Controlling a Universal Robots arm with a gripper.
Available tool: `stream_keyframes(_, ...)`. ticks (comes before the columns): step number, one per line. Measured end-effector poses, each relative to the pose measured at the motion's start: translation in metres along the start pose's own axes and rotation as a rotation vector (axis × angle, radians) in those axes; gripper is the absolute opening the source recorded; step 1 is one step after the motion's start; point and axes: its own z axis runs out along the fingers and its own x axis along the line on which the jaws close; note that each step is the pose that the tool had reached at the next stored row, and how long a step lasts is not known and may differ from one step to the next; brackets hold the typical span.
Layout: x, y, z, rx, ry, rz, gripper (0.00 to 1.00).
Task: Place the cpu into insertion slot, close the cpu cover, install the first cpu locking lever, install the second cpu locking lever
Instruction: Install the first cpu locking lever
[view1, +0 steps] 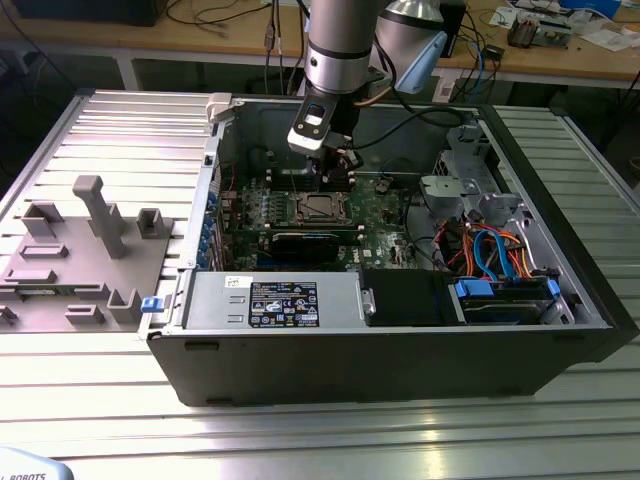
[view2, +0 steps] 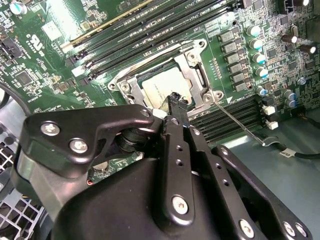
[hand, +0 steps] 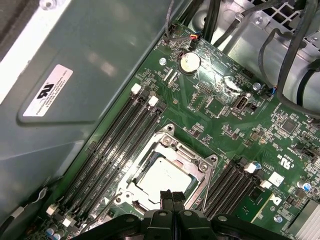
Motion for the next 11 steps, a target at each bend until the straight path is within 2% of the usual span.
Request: stream_keyframes(11,0.0000,0.0000,0.0000,0.0001,-0.0002,-0.010,0.11)
